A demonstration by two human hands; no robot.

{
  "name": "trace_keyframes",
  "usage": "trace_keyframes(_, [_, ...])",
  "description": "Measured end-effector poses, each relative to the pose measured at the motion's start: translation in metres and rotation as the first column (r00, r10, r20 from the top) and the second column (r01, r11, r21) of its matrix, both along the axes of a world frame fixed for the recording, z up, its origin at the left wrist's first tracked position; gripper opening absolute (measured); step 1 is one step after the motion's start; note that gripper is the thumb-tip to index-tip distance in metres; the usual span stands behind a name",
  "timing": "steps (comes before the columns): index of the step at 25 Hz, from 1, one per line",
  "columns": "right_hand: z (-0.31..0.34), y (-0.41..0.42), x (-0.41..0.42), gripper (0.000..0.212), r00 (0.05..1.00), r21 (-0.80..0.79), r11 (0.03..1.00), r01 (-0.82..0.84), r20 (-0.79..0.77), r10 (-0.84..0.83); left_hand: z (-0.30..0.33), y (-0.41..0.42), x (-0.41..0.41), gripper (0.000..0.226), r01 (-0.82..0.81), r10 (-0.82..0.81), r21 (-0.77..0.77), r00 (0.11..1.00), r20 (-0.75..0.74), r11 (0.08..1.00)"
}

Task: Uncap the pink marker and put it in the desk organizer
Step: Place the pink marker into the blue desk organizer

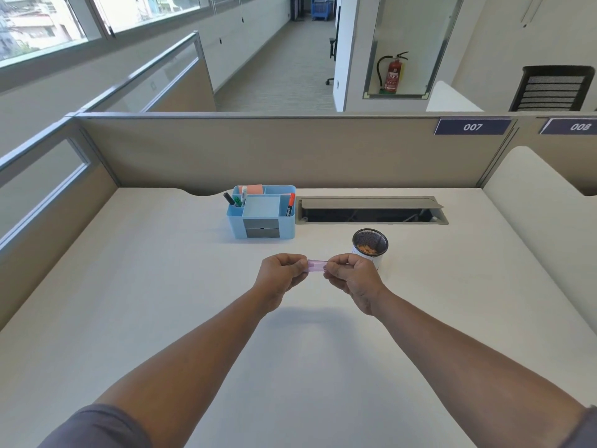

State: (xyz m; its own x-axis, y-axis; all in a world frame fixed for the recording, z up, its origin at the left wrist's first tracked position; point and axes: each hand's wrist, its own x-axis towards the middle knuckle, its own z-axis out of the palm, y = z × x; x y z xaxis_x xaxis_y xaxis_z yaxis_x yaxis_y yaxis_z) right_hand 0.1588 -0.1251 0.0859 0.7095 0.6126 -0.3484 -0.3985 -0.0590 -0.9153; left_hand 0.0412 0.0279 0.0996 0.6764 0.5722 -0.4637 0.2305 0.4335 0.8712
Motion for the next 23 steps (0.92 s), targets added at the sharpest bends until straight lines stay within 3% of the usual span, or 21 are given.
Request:
trace_keyframes(4, [0.002,0.002,0.0,0.009,0.999,-0.021,0.999,-0.025,0.035,0.026,-0.002,0.001,0.0,0.008,-0.008,0.007,0.039,1.0,0.009,0.999])
trace_keyframes(8, [0.003,0.006,-0.001,0.007,0.961,-0.19,0.974,-0.124,0.223,0.166,-0.004,0.006,0.0,0.01,0.021,-0.017,0.126,0.999,-0.037,0.992])
trace_keyframes(14, [0.009,0.012,0.01,0.014,0.815,-0.448,0.864,-0.229,0.398,0.422,-0.013,0.013,-0.004,0.017,0.061,-0.06,0.11,0.998,-0.01,0.992])
trace_keyframes(18, [0.011,0.028,0.016,0.015,0.674,-0.6,0.773,-0.205,0.486,0.556,-0.028,0.023,-0.001,0.023,0.026,-0.024,0.118,1.0,-0.013,0.993])
trace_keyframes(20, [0.013,0.04,0.023,0.018,0.644,-0.615,0.773,-0.155,0.53,0.551,-0.041,0.029,0.0,0.026,0.085,-0.04,0.349,0.99,-0.136,0.933])
trace_keyframes(23, [0.017,0.066,0.032,0.023,0.592,-0.603,0.794,-0.076,0.614,0.522,-0.066,0.038,-0.002,0.029,0.246,-0.055,0.642,0.952,-0.301,0.726])
